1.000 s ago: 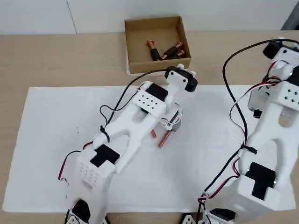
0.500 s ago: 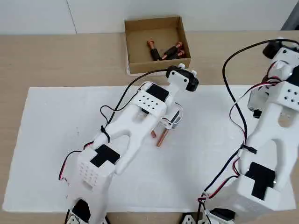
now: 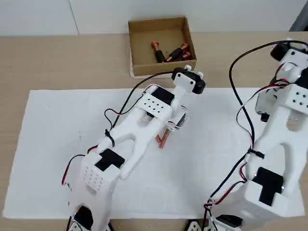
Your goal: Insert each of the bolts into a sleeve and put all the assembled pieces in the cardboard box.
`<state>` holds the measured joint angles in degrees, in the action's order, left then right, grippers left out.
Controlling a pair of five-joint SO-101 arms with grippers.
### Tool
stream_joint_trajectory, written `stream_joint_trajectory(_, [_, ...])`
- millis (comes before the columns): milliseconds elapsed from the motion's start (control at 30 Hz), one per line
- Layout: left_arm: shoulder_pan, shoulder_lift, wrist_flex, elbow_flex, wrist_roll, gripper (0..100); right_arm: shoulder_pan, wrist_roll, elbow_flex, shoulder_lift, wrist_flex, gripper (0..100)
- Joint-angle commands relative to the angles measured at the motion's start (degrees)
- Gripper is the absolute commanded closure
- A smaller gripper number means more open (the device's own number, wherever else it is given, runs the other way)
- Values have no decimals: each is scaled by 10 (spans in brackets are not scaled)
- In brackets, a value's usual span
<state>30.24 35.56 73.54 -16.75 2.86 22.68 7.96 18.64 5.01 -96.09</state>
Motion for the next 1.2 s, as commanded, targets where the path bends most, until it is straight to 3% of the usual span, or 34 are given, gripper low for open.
stream_joint_trajectory(0, [0,11,-9,-6,-5,929,7,5,2,-36,-3,995])
stream_joint_trajectory(1167, [-4,17,16,-4,-5,927,7,3,2,-35,-3,995])
